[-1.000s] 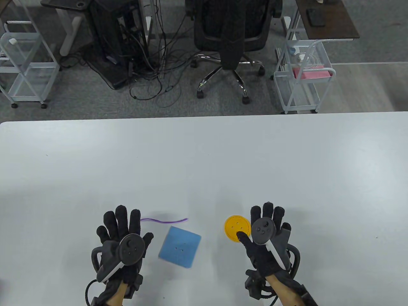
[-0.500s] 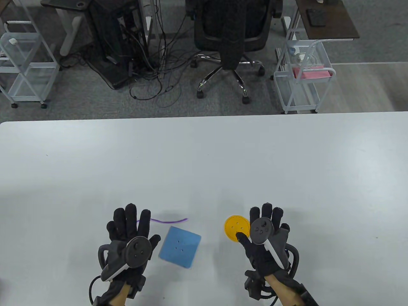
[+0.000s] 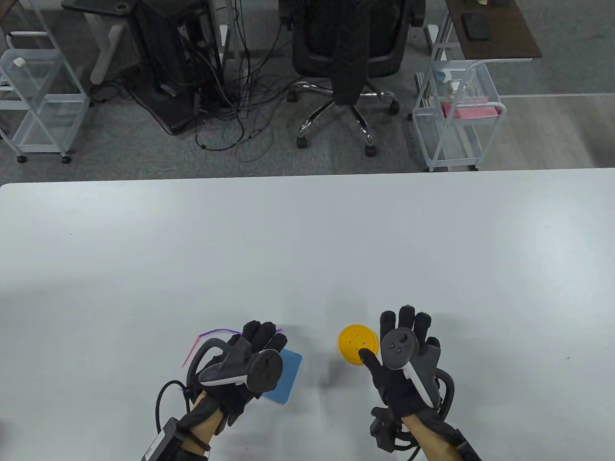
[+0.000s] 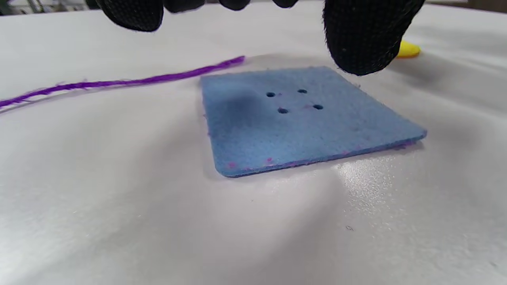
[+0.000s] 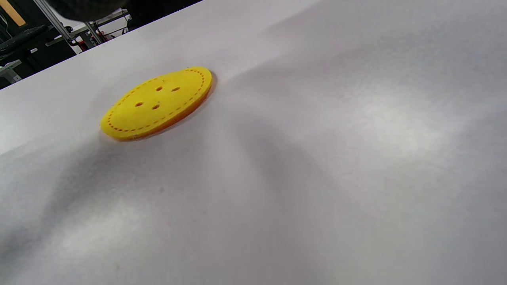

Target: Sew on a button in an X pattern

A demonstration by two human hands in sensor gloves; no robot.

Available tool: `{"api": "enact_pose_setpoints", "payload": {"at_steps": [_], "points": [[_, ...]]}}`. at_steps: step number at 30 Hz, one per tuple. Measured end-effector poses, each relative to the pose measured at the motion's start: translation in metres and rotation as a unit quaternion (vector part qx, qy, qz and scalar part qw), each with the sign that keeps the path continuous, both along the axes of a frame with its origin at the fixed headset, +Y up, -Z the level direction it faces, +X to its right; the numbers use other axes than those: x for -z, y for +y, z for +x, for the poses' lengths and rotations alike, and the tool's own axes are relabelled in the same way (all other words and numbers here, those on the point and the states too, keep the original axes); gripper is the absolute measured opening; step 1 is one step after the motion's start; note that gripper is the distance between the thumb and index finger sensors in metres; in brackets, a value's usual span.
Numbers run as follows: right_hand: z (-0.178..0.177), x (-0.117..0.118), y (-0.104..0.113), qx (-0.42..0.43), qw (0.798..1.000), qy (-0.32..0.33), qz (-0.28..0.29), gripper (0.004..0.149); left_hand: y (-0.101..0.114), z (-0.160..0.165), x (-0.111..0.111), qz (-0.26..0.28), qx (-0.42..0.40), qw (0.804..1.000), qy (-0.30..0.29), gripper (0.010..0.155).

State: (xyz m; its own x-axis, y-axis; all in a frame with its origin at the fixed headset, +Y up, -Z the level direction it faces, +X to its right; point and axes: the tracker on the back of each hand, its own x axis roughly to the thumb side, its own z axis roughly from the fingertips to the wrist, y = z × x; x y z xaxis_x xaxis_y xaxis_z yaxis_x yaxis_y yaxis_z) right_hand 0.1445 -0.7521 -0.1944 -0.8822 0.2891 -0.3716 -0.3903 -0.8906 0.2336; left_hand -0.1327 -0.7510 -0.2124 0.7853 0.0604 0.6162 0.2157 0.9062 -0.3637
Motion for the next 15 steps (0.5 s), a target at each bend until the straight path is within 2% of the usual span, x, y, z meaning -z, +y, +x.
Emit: {"api": "enact_pose_setpoints", "payload": {"at_steps": [3, 9, 15], "points": [[0.0, 0.0, -0.001, 0.0, 1.0, 0.001, -0.002, 0.08, -0.007, 0.01, 0.005, -0.023, 0.033, 0.999, -0.018, 0.082], [0.0, 0.0, -0.001, -0.003, 1.0, 0.002, -0.002, 0.08, -0.017, 0.025, 0.013, -0.025, 0.096, 0.994, -0.042, 0.085], [0.0, 0.0, -0.001, 0.0, 1.0, 0.0, -0.002, 0.08, -0.016, 0.032, 0.018, -0.017, 0.125, 0.99, -0.057, 0.086]]}}
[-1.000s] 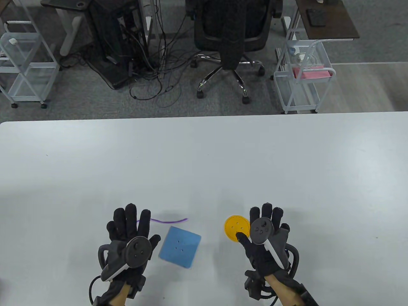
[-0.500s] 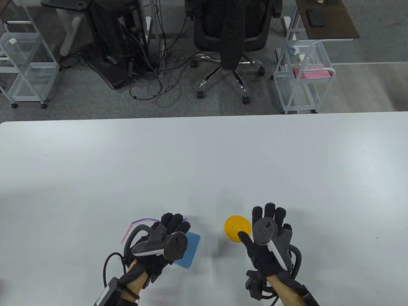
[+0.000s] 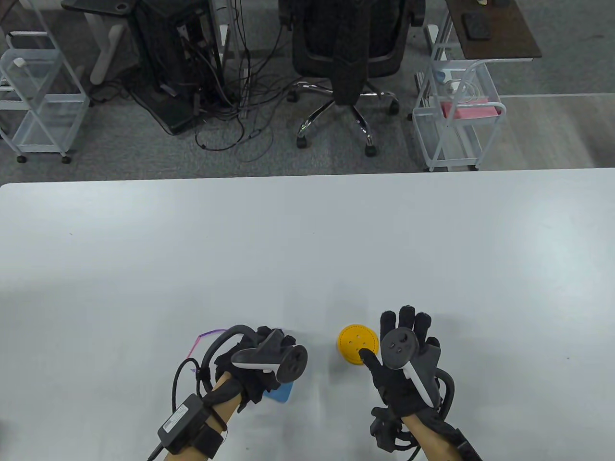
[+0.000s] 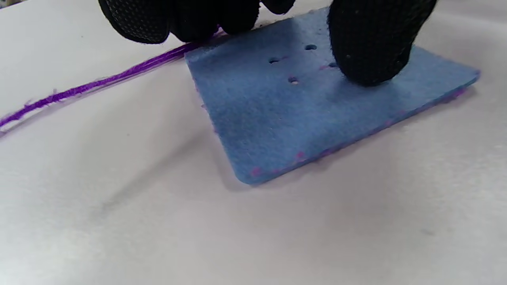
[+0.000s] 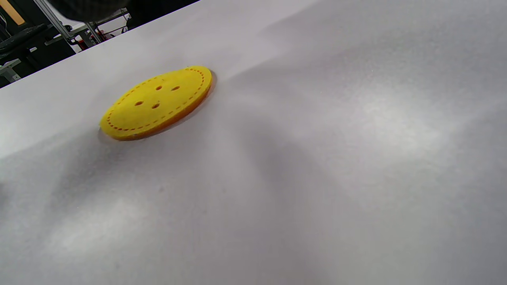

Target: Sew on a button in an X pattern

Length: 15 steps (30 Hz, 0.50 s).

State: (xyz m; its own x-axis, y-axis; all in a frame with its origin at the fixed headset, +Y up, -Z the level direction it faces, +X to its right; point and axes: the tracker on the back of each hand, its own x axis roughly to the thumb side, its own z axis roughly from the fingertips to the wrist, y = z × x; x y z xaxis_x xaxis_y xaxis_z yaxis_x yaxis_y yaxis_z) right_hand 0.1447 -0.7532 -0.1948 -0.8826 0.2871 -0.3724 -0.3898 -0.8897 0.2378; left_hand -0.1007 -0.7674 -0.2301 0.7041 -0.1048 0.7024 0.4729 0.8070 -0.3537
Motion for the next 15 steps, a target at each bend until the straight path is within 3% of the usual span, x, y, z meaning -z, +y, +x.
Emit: {"api": "enact_pose_setpoints", "payload": {"at_steps": [8, 15], "points": [[0.0, 0.0, 0.001, -0.002, 1.0, 0.0, 0.001, 0.08, -0.003, 0.008, 0.012, -0.025, 0.036, 0.999, 0.0, 0.093], [0.002, 0.0, 0.001, 0.002, 1.0, -0.005, 0.003, 0.081, -0.001, 0.012, 0.008, 0.005, 0.05, 0.999, -0.014, 0.09]]}}
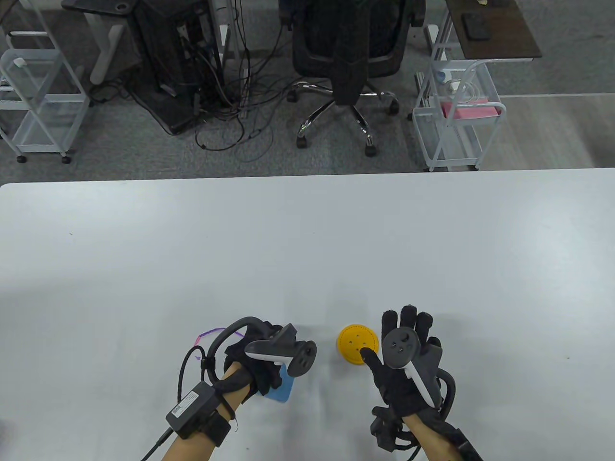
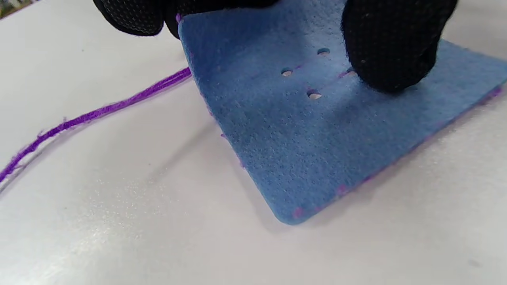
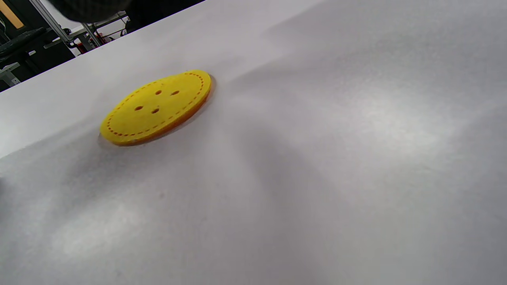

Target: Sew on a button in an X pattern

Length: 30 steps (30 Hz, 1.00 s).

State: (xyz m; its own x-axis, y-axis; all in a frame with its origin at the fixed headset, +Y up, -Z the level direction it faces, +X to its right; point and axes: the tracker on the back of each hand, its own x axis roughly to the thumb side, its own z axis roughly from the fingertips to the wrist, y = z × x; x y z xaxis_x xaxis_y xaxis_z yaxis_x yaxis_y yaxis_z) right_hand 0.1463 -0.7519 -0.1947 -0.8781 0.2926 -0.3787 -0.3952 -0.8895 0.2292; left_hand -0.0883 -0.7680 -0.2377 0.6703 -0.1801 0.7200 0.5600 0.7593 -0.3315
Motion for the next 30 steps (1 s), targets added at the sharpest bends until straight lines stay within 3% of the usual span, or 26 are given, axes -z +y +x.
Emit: {"api": "enact_pose_setpoints", "payload": {"at_steps": [9, 13, 17, 21, 23, 26, 30], "points": [[0.0, 0.0, 0.0, -0.002, 1.0, 0.0, 0.0, 0.08, 0.004, -0.005, -0.023, 0.089, -0.008, 0.996, -0.009, 0.084], [0.0, 0.0, 0.0, -0.002, 1.0, -0.001, 0.001, 0.08, 0.008, -0.012, -0.032, 0.137, -0.049, 0.989, -0.017, 0.071], [0.0, 0.0, 0.0, -0.005, 1.0, -0.002, 0.0, 0.08, 0.018, -0.034, -0.029, 0.127, -0.185, 0.974, 0.039, 0.047], [0.0, 0.0, 0.0, -0.005, 1.0, -0.004, -0.001, 0.08, 0.035, -0.058, -0.028, 0.114, -0.299, 0.942, 0.1, 0.04], [0.0, 0.0, 0.0, -0.004, 1.0, -0.006, -0.002, 0.08, 0.043, -0.071, -0.029, 0.115, -0.357, 0.917, 0.135, 0.04], [0.001, 0.0, 0.0, -0.006, 1.0, -0.01, -0.007, 0.081, 0.055, -0.091, -0.031, 0.122, -0.448, 0.865, 0.192, 0.039], [0.001, -0.001, 0.0, -0.008, 1.0, -0.014, -0.009, 0.081, 0.064, -0.118, -0.035, 0.135, -0.589, 0.75, 0.268, 0.04]]}}
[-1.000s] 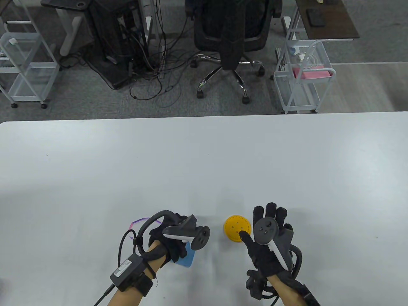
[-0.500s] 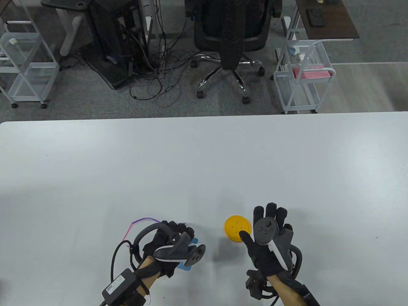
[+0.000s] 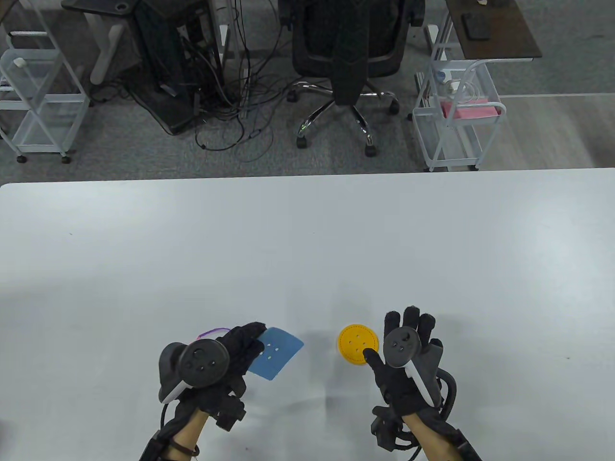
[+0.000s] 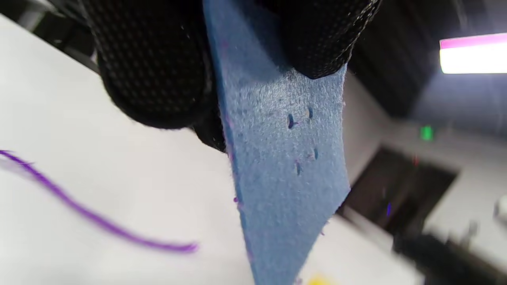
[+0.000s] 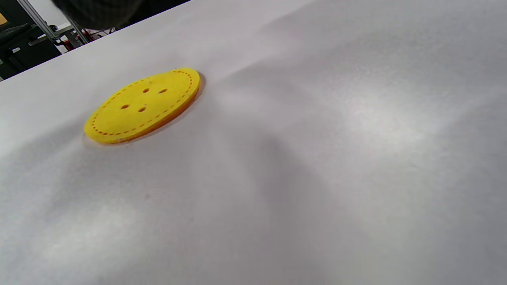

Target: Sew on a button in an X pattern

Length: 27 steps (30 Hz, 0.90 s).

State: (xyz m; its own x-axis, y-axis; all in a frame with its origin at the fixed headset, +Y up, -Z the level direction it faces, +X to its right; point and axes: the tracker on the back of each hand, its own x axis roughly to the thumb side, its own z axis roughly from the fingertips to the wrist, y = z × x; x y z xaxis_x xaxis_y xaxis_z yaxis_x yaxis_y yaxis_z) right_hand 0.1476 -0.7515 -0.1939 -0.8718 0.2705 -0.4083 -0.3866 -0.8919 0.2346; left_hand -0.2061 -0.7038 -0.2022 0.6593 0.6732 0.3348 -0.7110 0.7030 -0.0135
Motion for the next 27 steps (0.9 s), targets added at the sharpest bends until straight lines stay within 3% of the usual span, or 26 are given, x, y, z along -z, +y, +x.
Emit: {"api": "enact_pose_setpoints", "payload": {"at_steps": [3, 8, 16, 27], "points": [[0.0, 0.0, 0.0, -0.002, 1.0, -0.002, -0.001, 0.081, -0.005, -0.011, -0.003, 0.001, -0.143, 0.989, 0.036, 0.04], [0.001, 0.001, -0.002, -0.016, 1.0, -0.01, -0.017, 0.086, -0.023, -0.018, -0.006, -0.007, -0.246, 0.967, 0.063, 0.041], [0.002, 0.005, -0.006, -0.015, 0.999, -0.011, -0.039, 0.088, -0.037, -0.021, -0.008, -0.029, -0.261, 0.963, 0.058, 0.04], [-0.012, 0.024, -0.003, 0.047, 0.998, 0.021, -0.022, 0.09, -0.035, -0.029, -0.012, -0.017, -0.291, 0.954, 0.07, 0.039]]}}
